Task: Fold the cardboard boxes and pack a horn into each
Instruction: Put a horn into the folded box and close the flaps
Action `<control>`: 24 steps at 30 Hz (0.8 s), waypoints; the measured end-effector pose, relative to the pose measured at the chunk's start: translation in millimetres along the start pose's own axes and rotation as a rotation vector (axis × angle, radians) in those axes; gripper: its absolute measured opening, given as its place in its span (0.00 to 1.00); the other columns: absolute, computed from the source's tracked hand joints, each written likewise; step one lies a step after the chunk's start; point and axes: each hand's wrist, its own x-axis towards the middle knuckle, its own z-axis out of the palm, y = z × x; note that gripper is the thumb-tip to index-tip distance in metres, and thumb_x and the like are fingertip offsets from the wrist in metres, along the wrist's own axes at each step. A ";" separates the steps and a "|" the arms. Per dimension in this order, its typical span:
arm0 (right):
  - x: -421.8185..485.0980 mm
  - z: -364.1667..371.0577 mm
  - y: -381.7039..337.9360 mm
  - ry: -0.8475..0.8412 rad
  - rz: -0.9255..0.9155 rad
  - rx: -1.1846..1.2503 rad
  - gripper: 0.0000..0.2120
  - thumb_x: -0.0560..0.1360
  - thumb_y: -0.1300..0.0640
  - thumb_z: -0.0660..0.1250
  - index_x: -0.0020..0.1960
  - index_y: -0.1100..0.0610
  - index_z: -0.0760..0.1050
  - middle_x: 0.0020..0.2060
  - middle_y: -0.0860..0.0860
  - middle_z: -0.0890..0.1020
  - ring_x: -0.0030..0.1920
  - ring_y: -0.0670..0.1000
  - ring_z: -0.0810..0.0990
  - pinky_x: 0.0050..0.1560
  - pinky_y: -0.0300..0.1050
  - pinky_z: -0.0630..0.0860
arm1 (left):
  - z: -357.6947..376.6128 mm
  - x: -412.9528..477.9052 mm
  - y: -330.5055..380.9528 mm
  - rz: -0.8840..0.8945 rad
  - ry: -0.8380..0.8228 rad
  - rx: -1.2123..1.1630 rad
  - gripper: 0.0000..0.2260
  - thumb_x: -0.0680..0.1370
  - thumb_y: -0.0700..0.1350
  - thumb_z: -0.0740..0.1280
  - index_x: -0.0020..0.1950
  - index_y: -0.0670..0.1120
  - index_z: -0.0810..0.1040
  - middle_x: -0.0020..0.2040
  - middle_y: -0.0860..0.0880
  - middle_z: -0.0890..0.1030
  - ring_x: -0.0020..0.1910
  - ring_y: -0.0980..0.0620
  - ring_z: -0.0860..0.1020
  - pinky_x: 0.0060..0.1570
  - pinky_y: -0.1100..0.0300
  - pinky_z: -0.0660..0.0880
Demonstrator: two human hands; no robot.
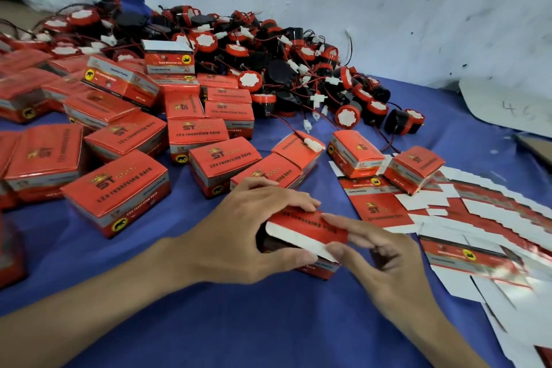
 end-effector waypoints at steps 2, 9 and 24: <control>0.0 0.5 1.4 0.035 -0.033 -0.069 0.12 0.69 0.56 0.71 0.52 0.48 0.81 0.42 0.41 0.85 0.44 0.42 0.84 0.43 0.31 0.77 | -4.2 -0.1 -4.0 0.042 -0.064 0.034 0.21 0.75 0.59 0.65 0.64 0.49 0.76 0.65 0.58 0.76 0.65 0.62 0.73 0.67 0.59 0.61; -0.2 -1.0 4.3 -0.016 -0.192 -0.207 0.20 0.69 0.45 0.71 0.57 0.53 0.78 0.45 0.36 0.81 0.43 0.47 0.80 0.46 0.34 0.74 | -12.9 5.8 -2.5 0.117 -0.031 0.047 0.18 0.76 0.54 0.67 0.59 0.43 0.81 0.59 0.51 0.81 0.57 0.55 0.80 0.55 0.54 0.77; -0.2 4.9 9.6 0.095 -0.402 -0.333 0.11 0.71 0.57 0.68 0.53 0.55 0.78 0.40 0.48 0.85 0.40 0.42 0.80 0.47 0.43 0.77 | -10.6 2.3 -9.0 0.246 -0.044 0.151 0.17 0.76 0.49 0.68 0.60 0.40 0.80 0.60 0.47 0.80 0.62 0.52 0.78 0.58 0.54 0.77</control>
